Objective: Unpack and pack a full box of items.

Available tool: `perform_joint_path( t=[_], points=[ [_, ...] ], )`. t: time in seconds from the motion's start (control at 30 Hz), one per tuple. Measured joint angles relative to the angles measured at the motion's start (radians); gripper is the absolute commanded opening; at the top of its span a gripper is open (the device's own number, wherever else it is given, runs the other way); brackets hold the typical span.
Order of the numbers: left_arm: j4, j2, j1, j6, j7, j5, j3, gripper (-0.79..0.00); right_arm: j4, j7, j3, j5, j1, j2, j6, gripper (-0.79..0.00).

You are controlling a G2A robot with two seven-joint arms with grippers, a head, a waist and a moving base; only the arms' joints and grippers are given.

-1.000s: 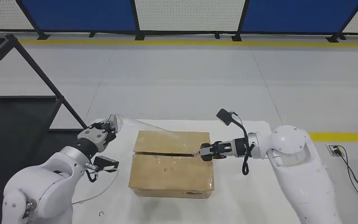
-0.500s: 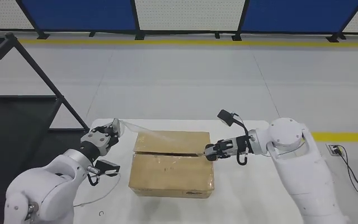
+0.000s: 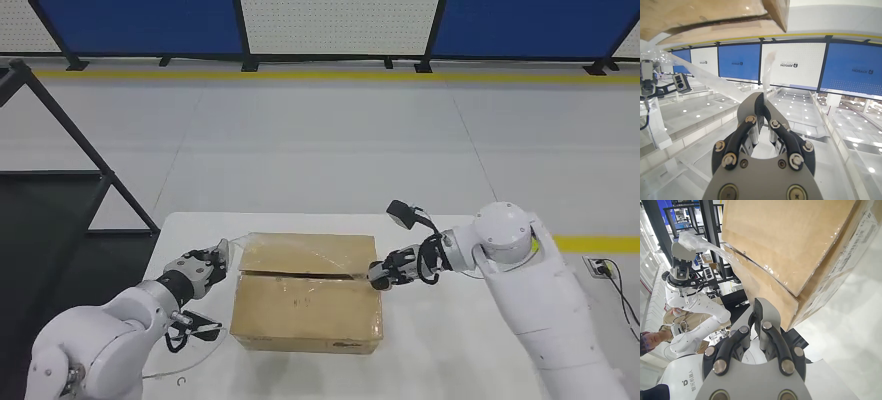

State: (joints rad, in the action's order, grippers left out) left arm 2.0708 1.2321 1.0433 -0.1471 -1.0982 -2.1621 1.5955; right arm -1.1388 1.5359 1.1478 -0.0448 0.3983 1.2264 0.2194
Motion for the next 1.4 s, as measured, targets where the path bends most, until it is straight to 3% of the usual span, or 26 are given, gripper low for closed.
perform_joint_path(
  t=[0.3, 0.83, 1.17, 1.4],
  points=[
    [0.003, -0.012, -0.019, -0.013, -0.117, -0.059, 0.006, -0.785, 0.155, 0.0, -0.133, 0.103, -0.118, -0.032, 0.029, -0.785],
    [0.0, -0.013, -0.007, -0.011, -0.1, -0.054, 0.004, -0.785, 0.211, -0.001, -0.13, 0.151, -0.142, -0.049, 0.06, -0.785],
    [-0.037, -0.019, -0.031, 0.101, -0.204, -0.233, 0.02, -0.785, 0.265, 0.0, -0.185, 0.245, -0.144, -0.058, 0.065, -0.785],
    [-0.062, -0.029, -0.07, 0.155, -0.299, -0.35, 0.038, -0.785, 0.337, 0.0, -0.361, 0.376, -0.204, -0.067, 0.065, -0.785]
  ],
)
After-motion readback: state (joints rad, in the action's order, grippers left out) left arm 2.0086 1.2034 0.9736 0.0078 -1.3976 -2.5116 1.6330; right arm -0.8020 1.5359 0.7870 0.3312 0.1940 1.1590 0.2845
